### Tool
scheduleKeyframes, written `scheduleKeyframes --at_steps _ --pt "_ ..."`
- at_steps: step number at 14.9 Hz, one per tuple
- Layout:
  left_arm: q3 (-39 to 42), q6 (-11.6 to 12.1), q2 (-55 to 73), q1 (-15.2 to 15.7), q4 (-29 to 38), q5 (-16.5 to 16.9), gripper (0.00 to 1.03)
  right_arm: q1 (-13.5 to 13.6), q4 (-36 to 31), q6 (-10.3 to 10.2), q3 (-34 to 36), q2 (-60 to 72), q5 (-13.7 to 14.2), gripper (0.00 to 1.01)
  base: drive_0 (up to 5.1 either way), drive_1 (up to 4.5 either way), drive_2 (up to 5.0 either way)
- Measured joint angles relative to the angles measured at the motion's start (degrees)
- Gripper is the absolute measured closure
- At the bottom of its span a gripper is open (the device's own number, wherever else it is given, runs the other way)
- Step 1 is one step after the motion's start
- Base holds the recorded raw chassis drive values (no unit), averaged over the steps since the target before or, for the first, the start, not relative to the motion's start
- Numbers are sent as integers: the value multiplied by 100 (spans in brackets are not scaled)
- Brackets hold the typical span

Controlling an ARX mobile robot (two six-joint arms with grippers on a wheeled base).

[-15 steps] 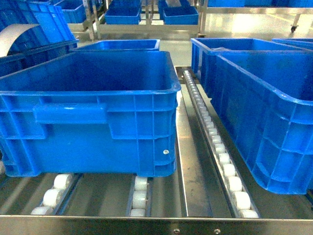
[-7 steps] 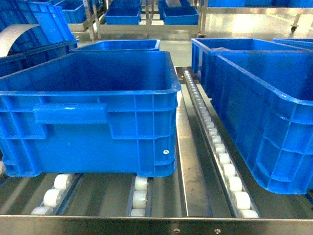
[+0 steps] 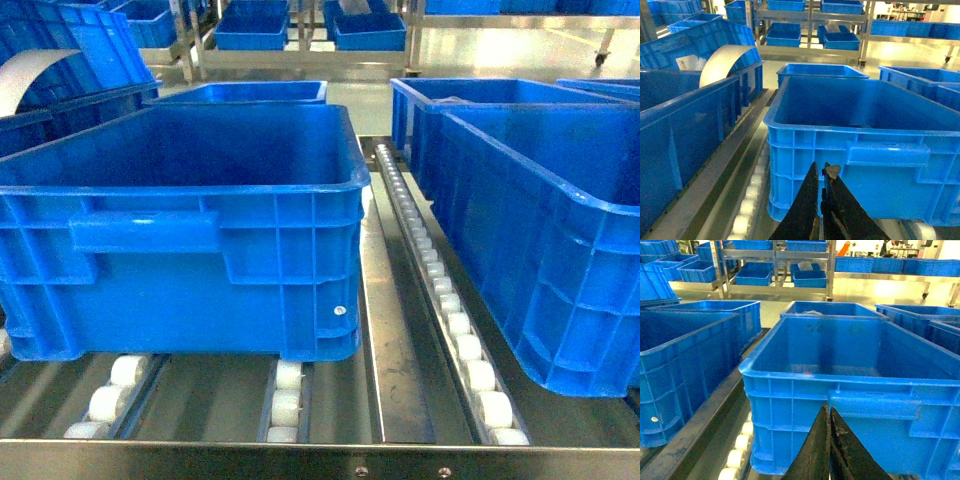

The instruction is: Sort blue parts and orange caps into right shelf containers

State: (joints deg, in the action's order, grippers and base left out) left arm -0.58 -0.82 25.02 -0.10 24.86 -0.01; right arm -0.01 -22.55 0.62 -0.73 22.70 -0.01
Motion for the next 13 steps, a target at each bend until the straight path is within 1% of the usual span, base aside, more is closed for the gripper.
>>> scheduleKeyframes --at_steps 2,5,12,13 --pt "0 0 -363 0 -354 0 101 0 321 0 0 -343 0 100 0 0 0" --pt "0 -2 -560 0 -538 0 101 0 496 0 0 -509 0 100 0 0 0" --pt "0 0 -1427 0 -1419 2 101 0 1283 0 0 -1298 0 100 0 0 0" --pt "0 0 -1534 0 -1512 0 101 0 2186 -2 -2 -1886 -22 100 0 0 0"
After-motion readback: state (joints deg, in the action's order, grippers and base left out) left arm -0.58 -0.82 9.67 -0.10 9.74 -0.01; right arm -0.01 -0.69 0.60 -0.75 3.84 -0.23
